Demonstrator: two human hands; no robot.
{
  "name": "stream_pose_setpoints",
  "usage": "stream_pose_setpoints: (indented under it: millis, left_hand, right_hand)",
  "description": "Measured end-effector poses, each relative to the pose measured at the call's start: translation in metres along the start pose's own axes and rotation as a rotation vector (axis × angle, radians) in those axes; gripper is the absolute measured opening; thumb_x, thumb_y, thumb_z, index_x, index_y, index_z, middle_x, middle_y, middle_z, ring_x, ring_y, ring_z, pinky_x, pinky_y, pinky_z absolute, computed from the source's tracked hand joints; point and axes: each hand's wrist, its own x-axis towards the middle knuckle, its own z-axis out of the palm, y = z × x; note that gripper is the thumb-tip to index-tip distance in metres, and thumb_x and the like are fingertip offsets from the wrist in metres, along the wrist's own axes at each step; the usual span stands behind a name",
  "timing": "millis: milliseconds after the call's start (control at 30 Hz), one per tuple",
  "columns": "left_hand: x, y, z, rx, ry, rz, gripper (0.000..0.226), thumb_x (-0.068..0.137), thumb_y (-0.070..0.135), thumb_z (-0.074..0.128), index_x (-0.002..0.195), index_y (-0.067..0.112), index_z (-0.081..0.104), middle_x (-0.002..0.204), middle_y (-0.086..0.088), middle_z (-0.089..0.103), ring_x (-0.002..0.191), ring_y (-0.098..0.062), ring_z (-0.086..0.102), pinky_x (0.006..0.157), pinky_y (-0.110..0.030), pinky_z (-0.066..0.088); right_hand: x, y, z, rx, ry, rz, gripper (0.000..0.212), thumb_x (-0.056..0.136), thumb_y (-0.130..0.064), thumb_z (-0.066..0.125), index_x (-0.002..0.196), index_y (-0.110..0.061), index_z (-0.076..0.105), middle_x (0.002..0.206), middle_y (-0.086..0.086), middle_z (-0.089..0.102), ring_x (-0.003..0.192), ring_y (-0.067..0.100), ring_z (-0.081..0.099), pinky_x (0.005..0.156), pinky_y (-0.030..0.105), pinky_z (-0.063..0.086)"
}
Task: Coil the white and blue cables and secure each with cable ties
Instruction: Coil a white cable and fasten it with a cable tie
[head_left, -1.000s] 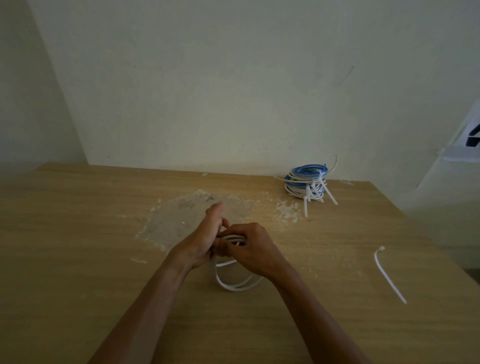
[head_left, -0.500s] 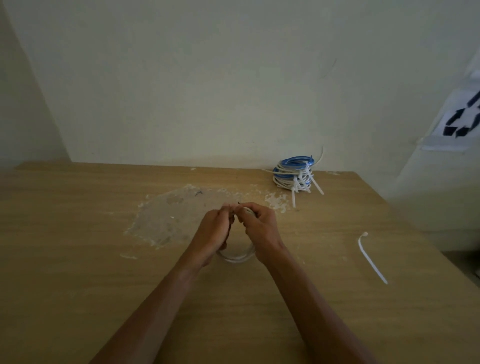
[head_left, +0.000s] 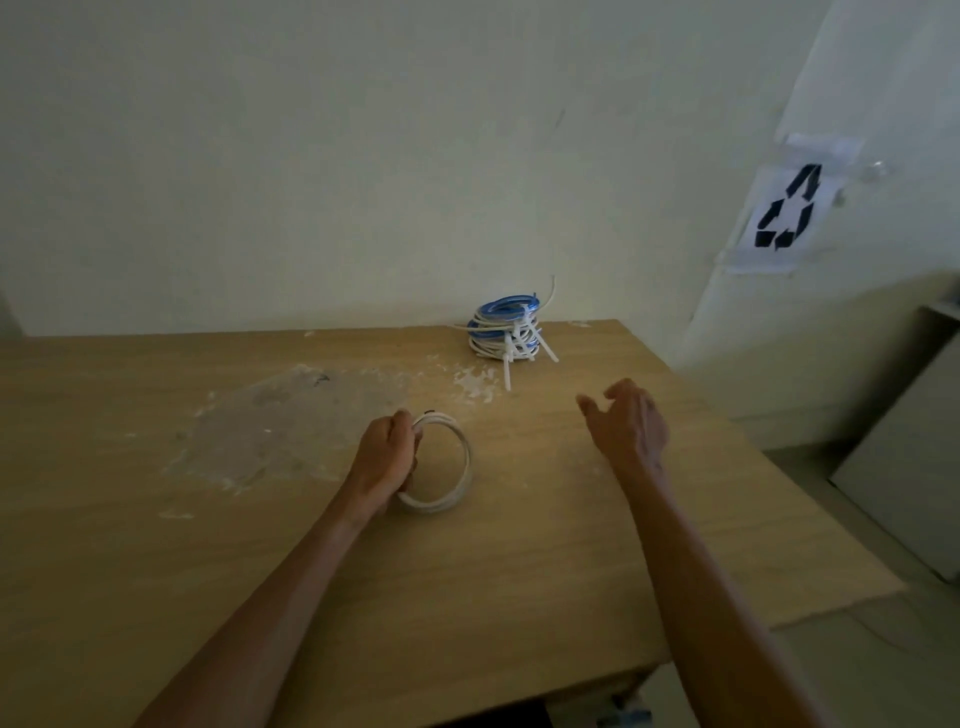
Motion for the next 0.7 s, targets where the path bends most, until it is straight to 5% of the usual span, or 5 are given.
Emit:
stream_pose_setpoints:
  millis: [100,267,433,567,700]
  left_hand:
    - [0.002,-0.005,-0.002,-0.015,0.035,-0.011,0.045,0.103,0.021,0.036,0.058,0.021,0.038,0.043,0.008,0.028,0.036,-0.013,0.024,0.047,-0.025,0.022]
    - [0.009,-0.012,-0.014,-0.043,0.152,-0.017,0.040,0.094,0.030,0.038,0.055,0.023,0.039,0.044,0.006,0.029,0.040,-0.016,0.025,0.051,-0.030,0.021]
    - [0.015,-0.009,-0.033,-0.294,0.240,-0.137,0.038,0.101,0.018,0.031,0.065,0.019,0.040,0.045,0.007,0.028,0.040,-0.015,0.024,0.046,-0.024,0.019]
    - [0.020,-0.006,-0.051,-0.536,0.414,-0.205,0.036,0.099,0.015,0.028,0.065,0.019,0.039,0.045,0.006,0.030,0.036,-0.010,0.027,0.037,-0.017,0.022]
    - [0.021,-0.001,-0.059,-0.626,0.521,-0.145,0.037,0.099,0.015,0.028,0.063,0.019,0.037,0.039,0.010,0.030,0.033,-0.010,0.026,0.036,-0.015,0.020]
  right_hand:
    - [0.014,0.023,-0.002,-0.148,-0.152,0.170,0.061,0.080,-0.052,0.076,0.121,-0.012,0.057,0.125,0.014,0.064,0.118,0.035,0.060,0.095,0.044,0.047]
    - [0.021,0.007,0.012,0.023,-0.227,0.031,0.041,0.087,-0.022,0.073,0.125,-0.010,0.064,0.126,0.016,0.067,0.120,0.032,0.060,0.095,0.035,0.047]
    - [-0.017,-0.070,0.003,0.646,-0.219,-0.353,0.024,0.091,-0.007,0.070,0.113,-0.014,0.072,0.078,-0.001,0.069,0.071,0.004,0.063,0.074,0.026,0.051]
    - [-0.066,-0.120,-0.008,1.201,-0.480,-0.389,0.018,0.093,0.000,0.066,0.108,-0.007,0.059,0.087,0.013,0.070,0.082,0.024,0.071,0.071,0.031,0.058]
    - [-0.097,-0.136,0.022,1.410,-0.599,-0.243,0.016,0.091,0.006,0.065,0.093,-0.007,0.055,0.084,0.015,0.069,0.082,0.027,0.073,0.073,0.034,0.059]
